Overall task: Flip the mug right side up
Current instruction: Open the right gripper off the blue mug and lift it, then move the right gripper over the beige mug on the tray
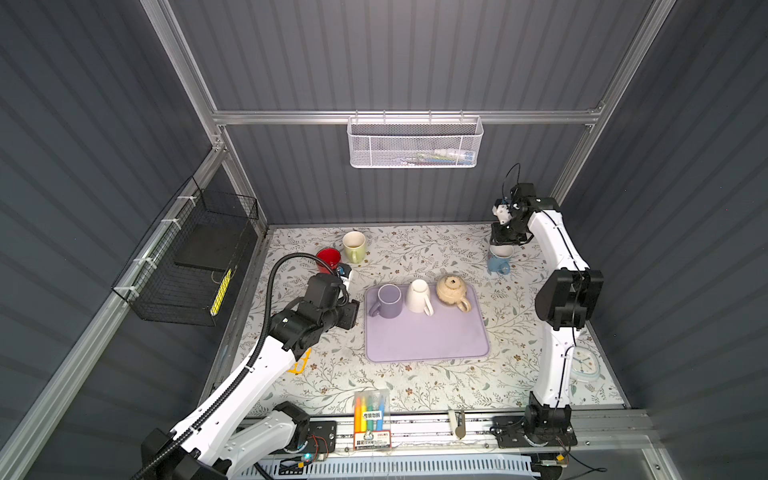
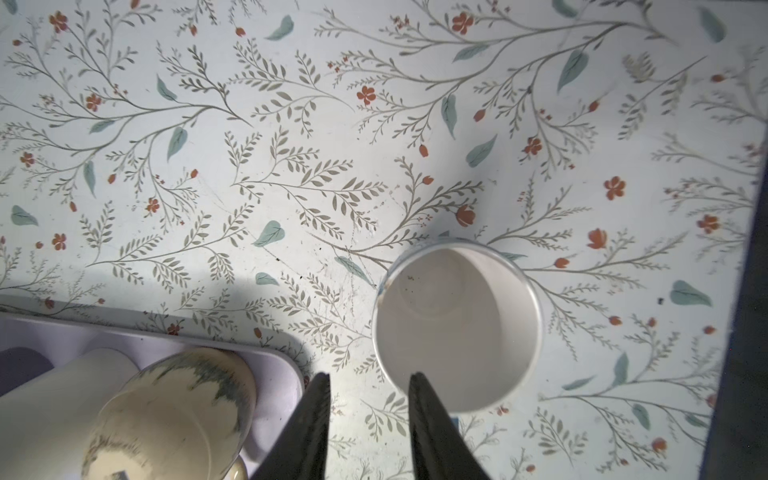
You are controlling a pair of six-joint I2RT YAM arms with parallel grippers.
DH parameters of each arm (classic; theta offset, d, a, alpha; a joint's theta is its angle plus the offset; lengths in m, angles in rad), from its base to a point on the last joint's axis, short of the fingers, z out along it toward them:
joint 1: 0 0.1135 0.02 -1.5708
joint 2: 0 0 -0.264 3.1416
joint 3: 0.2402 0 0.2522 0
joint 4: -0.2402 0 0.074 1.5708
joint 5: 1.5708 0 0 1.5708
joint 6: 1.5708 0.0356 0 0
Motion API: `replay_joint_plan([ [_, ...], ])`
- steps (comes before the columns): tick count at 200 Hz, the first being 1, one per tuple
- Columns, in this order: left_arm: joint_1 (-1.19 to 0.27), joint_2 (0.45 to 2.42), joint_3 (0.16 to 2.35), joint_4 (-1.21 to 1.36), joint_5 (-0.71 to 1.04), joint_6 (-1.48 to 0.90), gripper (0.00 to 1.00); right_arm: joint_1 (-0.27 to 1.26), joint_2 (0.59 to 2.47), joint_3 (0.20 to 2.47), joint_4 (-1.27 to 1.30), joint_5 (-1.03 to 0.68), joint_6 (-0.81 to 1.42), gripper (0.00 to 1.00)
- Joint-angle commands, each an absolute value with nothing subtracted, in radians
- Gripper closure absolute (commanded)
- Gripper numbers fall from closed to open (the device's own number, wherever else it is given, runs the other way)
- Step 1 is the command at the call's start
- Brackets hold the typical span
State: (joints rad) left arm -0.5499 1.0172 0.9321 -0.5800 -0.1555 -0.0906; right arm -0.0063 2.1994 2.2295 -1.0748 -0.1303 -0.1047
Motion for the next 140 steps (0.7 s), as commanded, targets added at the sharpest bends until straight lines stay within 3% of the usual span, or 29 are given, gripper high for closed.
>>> replay_joint_plan([
  [1, -0.547, 1.023, 0.92, -0.517, -0.122, -0.057, 0.36, 0.001, 2.126, 2.147, -1.051, -0.104, -0.105, 0.65],
  [97, -0.546, 1.166, 0.976, -0.372, -0.062, 0.007, 0.35, 0.102, 1.612, 1.333, -0.611, -0.202, -0.013, 0.58],
  [140, -0.546, 1.22, 1.012, -0.33, -0.027, 0.008, 0.35, 0.218, 1.536, 1.174, -0.573, -0.219, -0.06, 0.51],
])
